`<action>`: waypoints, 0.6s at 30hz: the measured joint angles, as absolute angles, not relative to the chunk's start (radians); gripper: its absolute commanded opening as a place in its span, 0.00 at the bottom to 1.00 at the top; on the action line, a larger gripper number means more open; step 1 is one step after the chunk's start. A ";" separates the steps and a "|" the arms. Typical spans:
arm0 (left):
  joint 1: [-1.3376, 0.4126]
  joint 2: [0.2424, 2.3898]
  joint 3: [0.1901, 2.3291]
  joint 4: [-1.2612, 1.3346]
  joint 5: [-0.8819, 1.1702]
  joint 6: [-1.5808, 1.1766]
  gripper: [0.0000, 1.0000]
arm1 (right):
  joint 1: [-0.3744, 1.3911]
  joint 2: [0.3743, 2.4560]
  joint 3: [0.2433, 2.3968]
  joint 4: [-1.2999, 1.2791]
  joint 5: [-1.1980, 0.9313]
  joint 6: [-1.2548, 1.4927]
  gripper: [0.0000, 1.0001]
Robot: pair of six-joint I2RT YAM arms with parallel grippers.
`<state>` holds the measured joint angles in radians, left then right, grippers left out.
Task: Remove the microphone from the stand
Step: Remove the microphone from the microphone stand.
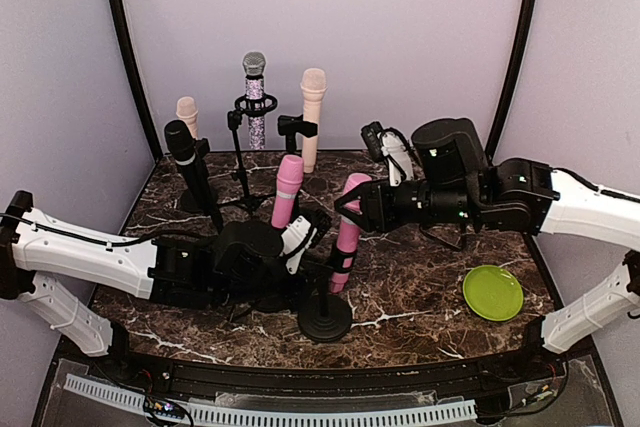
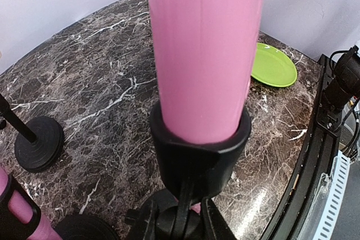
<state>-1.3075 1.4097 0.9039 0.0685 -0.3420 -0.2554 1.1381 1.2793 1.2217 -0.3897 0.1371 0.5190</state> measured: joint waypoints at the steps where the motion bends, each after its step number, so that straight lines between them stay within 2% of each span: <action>1: -1.308 1.412 0.907 0.066 -0.342 -0.256 0.00 | 1.138 1.284 1.230 -0.401 0.144 0.527 0.16; 8: -1.308 1.415 0.913 0.062 -0.334 -0.255 0.00 | 1.140 1.283 1.239 -0.420 0.152 0.528 0.16; 18: -1.308 1.407 0.906 0.063 -0.260 -0.231 0.00 | 1.140 1.221 1.180 -0.400 0.060 0.427 0.17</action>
<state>-1.3075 1.4075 0.9058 0.0628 -0.2596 -0.2314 1.1397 1.2209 1.1805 -0.4004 0.0597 0.4271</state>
